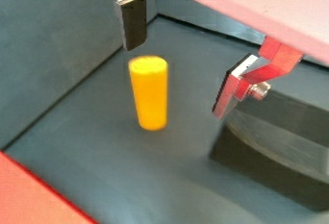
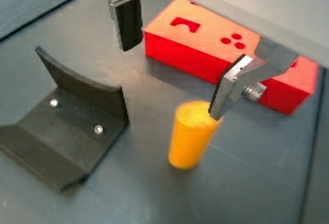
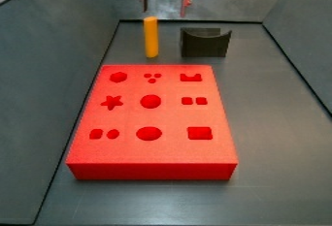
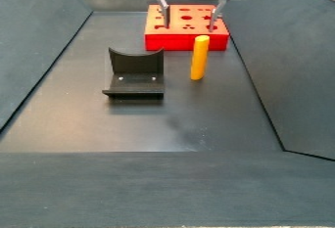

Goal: Pick up the oval object. Move up. Move to above the board. Insert the oval object.
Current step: Pick up the oval object.

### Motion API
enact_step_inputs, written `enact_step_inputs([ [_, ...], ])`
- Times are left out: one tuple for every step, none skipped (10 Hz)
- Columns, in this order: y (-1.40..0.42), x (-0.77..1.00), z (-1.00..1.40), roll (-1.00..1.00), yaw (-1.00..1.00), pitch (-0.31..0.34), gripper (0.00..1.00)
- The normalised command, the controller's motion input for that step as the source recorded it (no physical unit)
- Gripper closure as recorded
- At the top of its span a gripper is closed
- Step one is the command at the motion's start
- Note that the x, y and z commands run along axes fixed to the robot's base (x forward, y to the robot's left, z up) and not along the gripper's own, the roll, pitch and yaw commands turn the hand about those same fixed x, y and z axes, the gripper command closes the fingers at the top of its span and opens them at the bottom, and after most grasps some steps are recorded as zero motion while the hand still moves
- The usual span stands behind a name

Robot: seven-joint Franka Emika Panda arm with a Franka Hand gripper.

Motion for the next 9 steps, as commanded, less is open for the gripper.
enact_step_inputs([
  [0.0,0.0,0.0,0.03,0.0,0.019,0.0],
  [0.0,0.16,-0.19,0.13,-0.55,0.056,0.0],
  [0.11,0.08,-0.23,0.05,-0.79,0.036,0.0],
  [0.2,-0.24,-0.2,0.06,-0.34,0.053,0.0],
  [0.22,-0.19,-0.34,0.01,-0.07,0.0,0.0],
  [0.22,-0.14,-0.46,0.0,0.0,0.0,0.0],
  [0.15,-0.1,-0.38,0.0,0.0,0.0,0.0],
  [0.02,-0.11,-0.38,0.0,-0.05,0.0,0.0],
  [0.0,-0.25,-0.4,0.05,-0.09,-0.001,0.0],
])
